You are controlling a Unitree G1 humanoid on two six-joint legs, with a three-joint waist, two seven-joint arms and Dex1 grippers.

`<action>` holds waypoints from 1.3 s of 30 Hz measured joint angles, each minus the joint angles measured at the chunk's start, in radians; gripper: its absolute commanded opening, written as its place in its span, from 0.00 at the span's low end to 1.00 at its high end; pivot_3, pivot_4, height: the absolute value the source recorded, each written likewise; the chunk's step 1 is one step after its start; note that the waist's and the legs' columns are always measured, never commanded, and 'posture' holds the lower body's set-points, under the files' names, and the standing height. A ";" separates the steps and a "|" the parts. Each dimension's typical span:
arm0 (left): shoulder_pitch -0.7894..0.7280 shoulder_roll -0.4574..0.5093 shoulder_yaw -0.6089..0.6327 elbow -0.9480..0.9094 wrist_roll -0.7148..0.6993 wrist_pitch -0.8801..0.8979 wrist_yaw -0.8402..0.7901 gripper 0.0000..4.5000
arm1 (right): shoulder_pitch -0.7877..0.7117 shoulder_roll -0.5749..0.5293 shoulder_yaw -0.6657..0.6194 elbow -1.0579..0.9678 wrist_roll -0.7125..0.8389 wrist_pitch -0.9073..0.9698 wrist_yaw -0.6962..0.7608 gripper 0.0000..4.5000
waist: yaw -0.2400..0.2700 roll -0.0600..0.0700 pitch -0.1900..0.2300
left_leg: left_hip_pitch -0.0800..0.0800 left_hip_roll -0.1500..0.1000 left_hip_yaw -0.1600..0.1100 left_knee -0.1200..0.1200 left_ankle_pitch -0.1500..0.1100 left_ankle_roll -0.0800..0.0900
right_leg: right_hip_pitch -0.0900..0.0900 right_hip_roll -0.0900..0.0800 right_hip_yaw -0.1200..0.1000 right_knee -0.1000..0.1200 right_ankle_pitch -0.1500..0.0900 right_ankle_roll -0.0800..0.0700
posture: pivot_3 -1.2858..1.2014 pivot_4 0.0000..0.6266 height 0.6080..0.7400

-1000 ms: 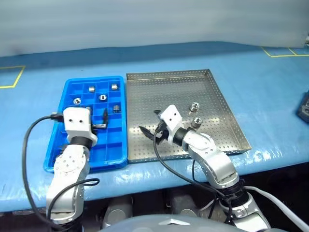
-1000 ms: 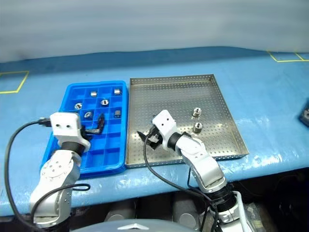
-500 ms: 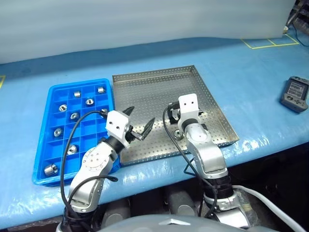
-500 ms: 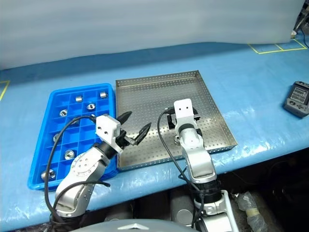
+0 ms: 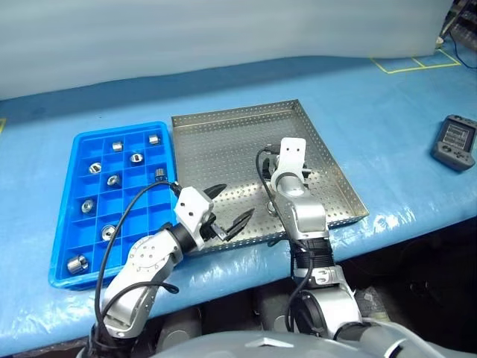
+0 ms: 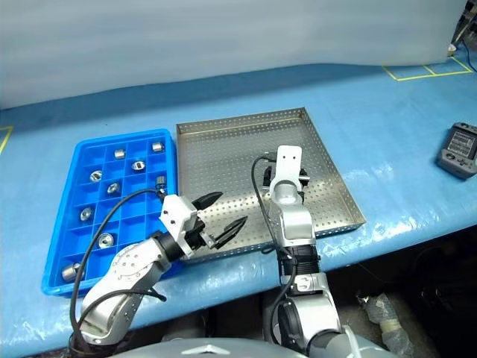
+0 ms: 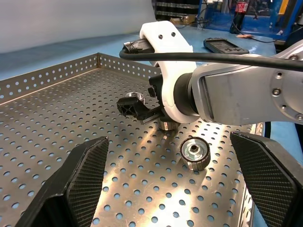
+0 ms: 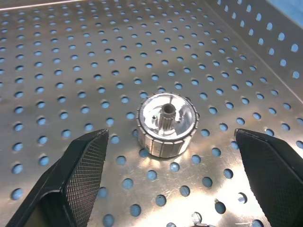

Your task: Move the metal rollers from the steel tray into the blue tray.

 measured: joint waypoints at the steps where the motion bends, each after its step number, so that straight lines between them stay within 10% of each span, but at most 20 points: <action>1: 0.004 0.000 -0.003 -0.007 -0.001 0.000 0.000 0.99 | -0.013 -0.002 -0.010 0.024 0.004 -0.011 -0.015 1.00 | 0.000 0.001 0.000 | 0.000 0.000 0.000 0.000 0.000 0.000 | 0.000 0.000 0.000 0.000 0.000 0.000 | 0.47 0.24 1.00; 7: 0.015 0.001 -0.013 -0.011 -0.001 0.000 0.001 1.00 | -0.074 -0.010 -0.038 0.125 0.031 -0.074 -0.057 0.96 | 0.001 0.003 0.000 | 0.000 0.000 0.000 0.000 0.000 0.000 | 0.000 0.000 0.000 0.001 0.000 0.000 | 0.47 0.24 1.00; 16: 0.016 0.002 -0.022 -0.011 0.000 0.000 0.013 1.00 | -0.127 -0.015 -0.034 0.194 0.057 -0.111 -0.056 0.36 | 0.004 0.004 0.000 | 0.000 0.000 0.000 0.000 0.000 0.000 | 0.000 0.000 0.000 0.001 0.000 0.000 | 0.48 0.24 1.00; 39: 0.105 -0.115 0.115 -0.054 0.096 -0.071 0.287 1.00 | -0.128 -0.012 0.332 -0.007 0.127 -0.072 0.297 0.36 | 0.064 0.004 0.001 | 0.000 0.000 -0.001 -0.002 0.000 0.000 | -0.002 0.000 -0.001 0.001 0.000 0.001 | 0.56 0.24 1.00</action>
